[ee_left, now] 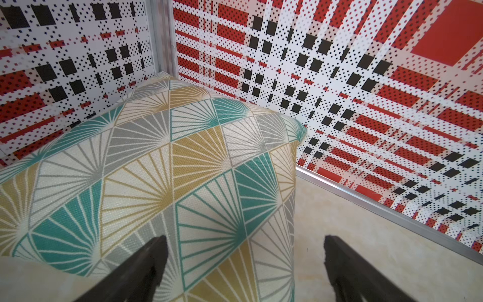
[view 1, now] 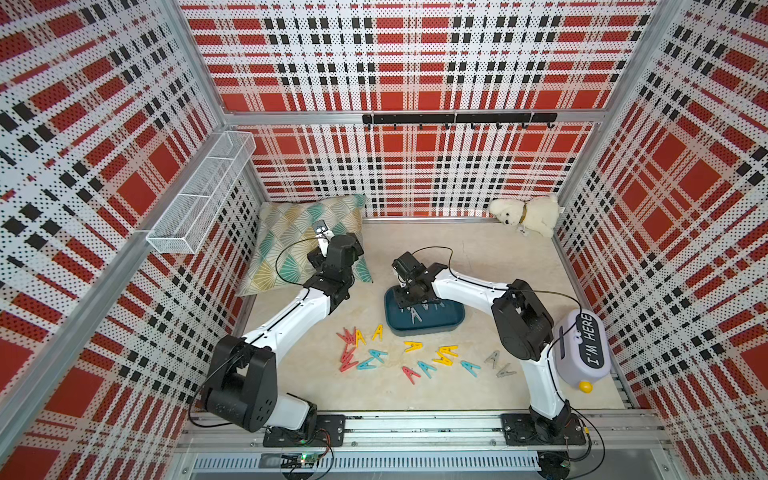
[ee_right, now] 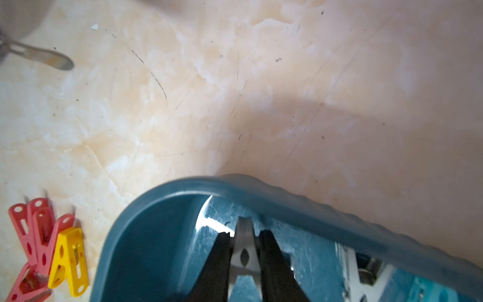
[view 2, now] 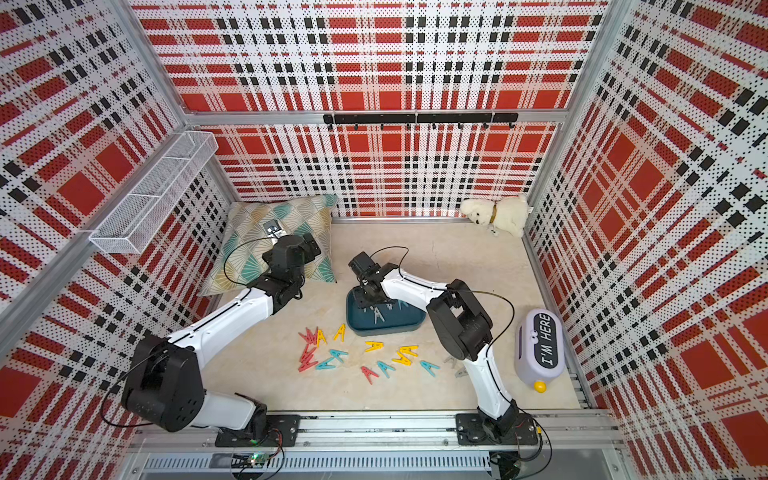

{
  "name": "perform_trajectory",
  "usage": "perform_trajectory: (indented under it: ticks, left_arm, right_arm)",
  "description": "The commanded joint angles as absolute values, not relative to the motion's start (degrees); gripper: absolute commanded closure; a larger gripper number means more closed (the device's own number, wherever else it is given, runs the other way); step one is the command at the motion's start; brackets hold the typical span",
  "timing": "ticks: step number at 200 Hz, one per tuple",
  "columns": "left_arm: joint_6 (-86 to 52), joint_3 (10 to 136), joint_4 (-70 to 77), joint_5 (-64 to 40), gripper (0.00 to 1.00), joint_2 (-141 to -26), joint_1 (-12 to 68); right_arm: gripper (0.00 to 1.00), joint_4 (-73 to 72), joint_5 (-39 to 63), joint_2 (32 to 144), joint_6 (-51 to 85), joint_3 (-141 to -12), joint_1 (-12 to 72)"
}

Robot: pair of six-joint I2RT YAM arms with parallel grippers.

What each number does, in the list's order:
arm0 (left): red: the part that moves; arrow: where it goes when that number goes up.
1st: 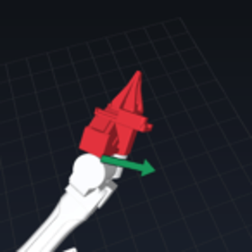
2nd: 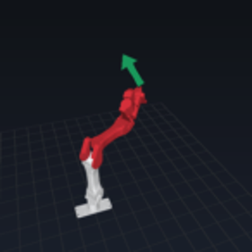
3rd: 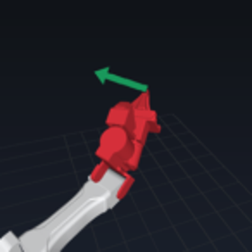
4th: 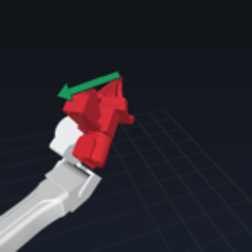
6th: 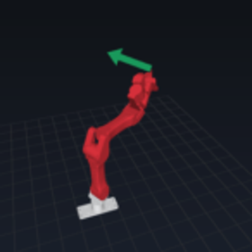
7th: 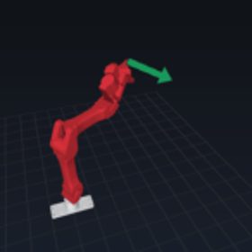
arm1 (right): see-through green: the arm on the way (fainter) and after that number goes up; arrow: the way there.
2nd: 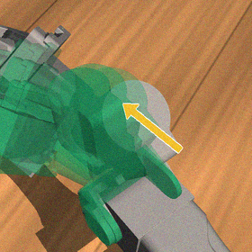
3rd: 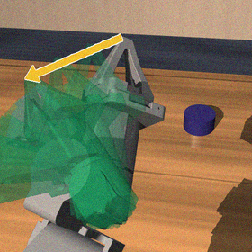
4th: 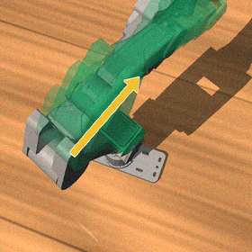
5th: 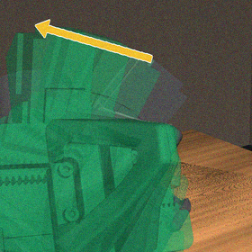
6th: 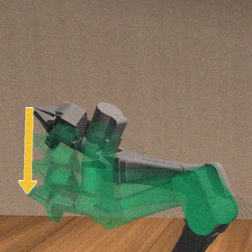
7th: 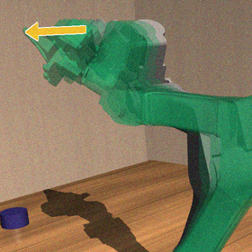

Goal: Put the clothespins into the storage box
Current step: Place the clothespin in the storage box.

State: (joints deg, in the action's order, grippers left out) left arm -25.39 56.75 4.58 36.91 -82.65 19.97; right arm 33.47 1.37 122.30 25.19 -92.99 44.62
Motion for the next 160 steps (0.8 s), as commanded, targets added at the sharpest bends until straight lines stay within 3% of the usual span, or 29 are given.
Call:
perform_trajectory:
  ticks: [1,35,91,160]
  left_arm:
    - [-24.8,58.0,4.2,37.8,0.01,-82.4,20.1]
    - [-24.7,57.7,4.0,38.0,0.01,-81.9,20.1]
    - [-24.6,57.6,3.9,38.2,0.01,-81.3,20.0]
    - [-24.6,58.1,3.9,38.1,0.01,-81.6,20.1]
  right_arm:
    - [0.76,31.9,1.6,125.0,25.9,-94.1,44.9]
    - [0.75,31.8,1.3,127.3,26.3,-94.9,44.9]
    - [0.56,33.1,-0.1,127.5,26.5,-95.6,44.9]
    - [0.53,33.4,-1.2,113.9,25.9,-91.4,44.9]
